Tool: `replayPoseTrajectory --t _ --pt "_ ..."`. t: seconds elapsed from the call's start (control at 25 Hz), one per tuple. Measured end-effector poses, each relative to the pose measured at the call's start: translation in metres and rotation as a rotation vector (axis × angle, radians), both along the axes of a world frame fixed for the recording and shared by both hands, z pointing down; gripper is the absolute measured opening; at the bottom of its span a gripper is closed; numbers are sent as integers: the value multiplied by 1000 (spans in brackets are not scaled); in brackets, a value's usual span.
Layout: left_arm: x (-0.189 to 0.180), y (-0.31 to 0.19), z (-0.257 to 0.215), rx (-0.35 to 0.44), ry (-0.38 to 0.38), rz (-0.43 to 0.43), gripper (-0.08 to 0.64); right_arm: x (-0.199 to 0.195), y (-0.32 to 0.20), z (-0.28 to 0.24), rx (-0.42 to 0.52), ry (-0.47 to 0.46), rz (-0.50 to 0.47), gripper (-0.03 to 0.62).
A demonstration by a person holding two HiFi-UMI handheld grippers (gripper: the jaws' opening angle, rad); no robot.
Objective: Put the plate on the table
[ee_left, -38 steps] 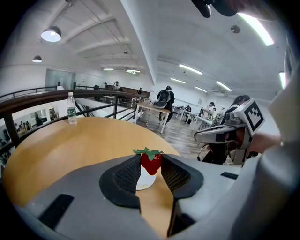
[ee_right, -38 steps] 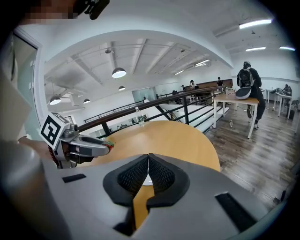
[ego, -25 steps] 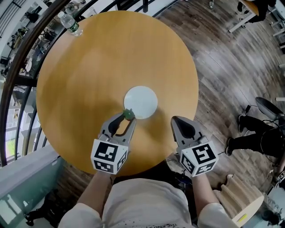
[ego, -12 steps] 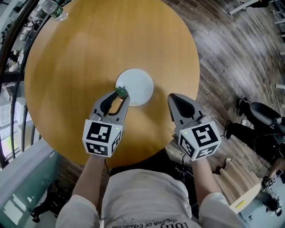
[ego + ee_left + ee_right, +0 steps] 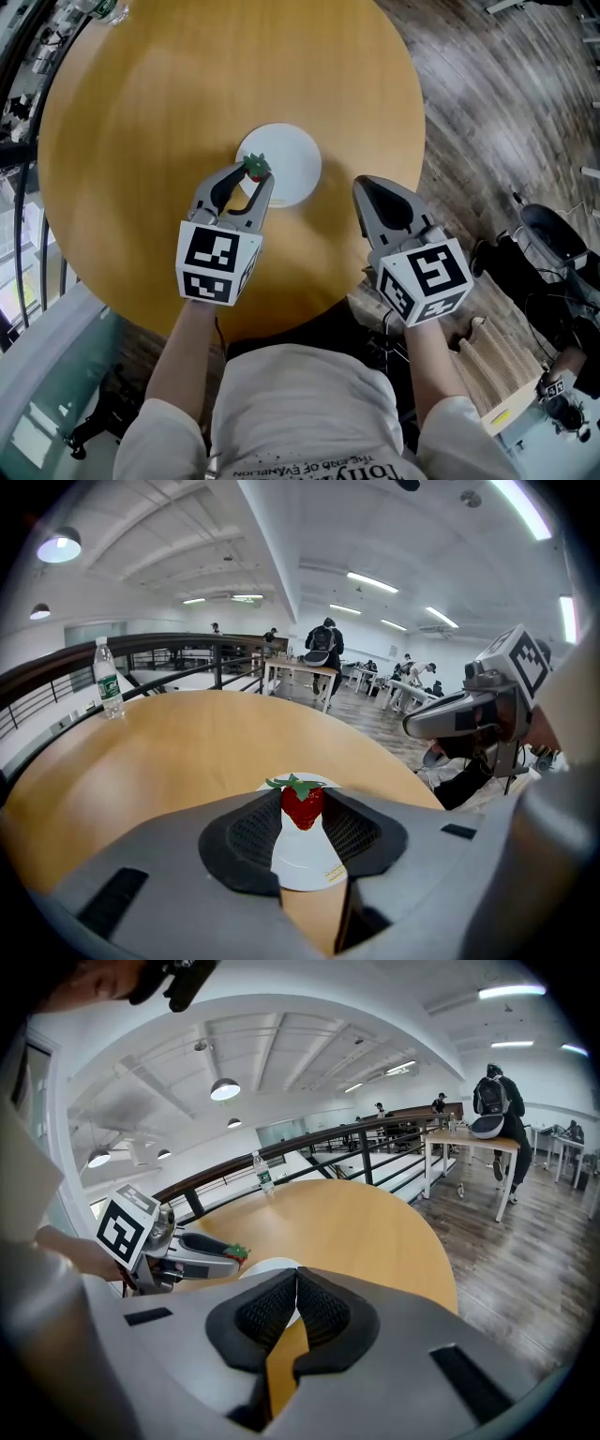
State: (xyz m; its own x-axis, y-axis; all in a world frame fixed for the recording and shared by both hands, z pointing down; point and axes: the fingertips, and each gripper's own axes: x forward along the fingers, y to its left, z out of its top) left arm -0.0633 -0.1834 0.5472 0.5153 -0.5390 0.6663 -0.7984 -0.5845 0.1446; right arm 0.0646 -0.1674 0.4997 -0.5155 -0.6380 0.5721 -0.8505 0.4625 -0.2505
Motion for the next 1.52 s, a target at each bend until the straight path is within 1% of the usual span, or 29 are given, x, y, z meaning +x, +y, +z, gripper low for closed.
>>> replayPoseTrajectory --t 0.12,0.24,0.44,0.64,0.96,1.16,1.52 --pt "1 0 7 -9 -14 9 149 -1 -2 2 0 0 -4 25" --pt "3 -2 15 -8 -44 27 149 -2 -6 5 0 -2 -8 25" --pt "6 -3 24 12 -118 81 149 -3 -10 8 0 -9 -10 25" --pt "9 -1 41 2 -193 138 149 -6 -8 12 -6 -14 -14 25" --pt "21 3 59 -19 -267 219 149 -5 -2 16 -11 -22 -12 25" --pt "25 2 69 -14 -315 254 149 -4 -1 18 -11 -24 -9 25" --pt "31 1 77 -28 -315 252 149 2 4 20 -16 -18 -9 25"
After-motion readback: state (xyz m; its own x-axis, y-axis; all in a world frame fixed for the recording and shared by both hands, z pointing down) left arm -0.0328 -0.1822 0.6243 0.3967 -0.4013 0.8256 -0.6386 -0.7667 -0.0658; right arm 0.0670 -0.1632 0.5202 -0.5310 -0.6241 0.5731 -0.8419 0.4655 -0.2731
